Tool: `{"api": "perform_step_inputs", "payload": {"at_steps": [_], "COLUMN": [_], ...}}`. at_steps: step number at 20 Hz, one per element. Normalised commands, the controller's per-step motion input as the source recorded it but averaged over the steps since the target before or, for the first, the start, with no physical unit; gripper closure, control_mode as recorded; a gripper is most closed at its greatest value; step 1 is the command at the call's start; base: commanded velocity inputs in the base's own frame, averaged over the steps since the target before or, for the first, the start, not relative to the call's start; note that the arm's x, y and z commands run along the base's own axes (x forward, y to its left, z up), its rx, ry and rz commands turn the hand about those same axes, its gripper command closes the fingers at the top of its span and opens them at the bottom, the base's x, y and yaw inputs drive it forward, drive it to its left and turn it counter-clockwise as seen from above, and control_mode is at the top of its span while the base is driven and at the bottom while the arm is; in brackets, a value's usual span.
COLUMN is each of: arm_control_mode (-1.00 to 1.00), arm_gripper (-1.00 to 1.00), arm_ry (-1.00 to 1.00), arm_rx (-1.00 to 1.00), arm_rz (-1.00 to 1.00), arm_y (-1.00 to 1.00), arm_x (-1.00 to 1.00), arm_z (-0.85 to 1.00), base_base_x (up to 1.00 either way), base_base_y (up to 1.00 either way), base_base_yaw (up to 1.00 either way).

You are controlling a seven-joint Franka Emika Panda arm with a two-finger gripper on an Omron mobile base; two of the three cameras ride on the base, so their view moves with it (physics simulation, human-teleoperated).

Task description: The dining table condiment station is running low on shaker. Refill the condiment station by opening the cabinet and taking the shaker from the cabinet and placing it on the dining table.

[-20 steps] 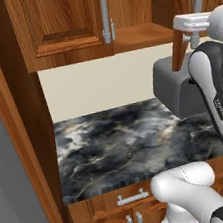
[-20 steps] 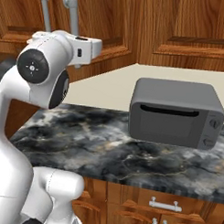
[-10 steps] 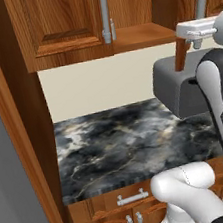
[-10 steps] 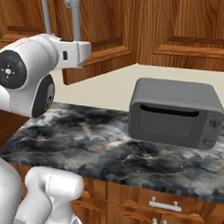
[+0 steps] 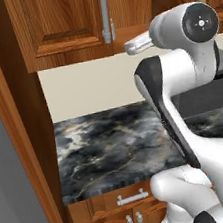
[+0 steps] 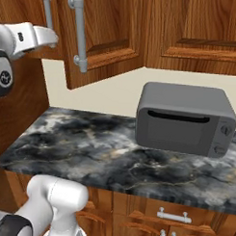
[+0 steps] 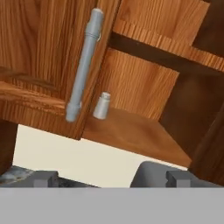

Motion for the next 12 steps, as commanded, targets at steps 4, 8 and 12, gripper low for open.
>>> {"api": "perform_step_inputs", "payload": {"at_steps": [4, 8, 12], "arm_control_mode": [-1.00, -1.00, -1.00], "arm_gripper": [-1.00, -1.00, -1.00], "arm_ry": [0.24, 0.21, 0.11], "arm_rx": [-0.32, -0.26, -0.22], "arm_rz": [-0.23, -0.26, -0.17], "arm_y": [0.71, 0.03, -0.30], "arm_x": [0.90, 0.86, 0.74], "arm_z": [-0.21, -0.32, -0.28], "base_base_x": [0.00, 0.00, 0.00], "base_base_y": [0.00, 0.00, 0.00], "base_base_yaw": [0.00, 0.00, 0.00]}}
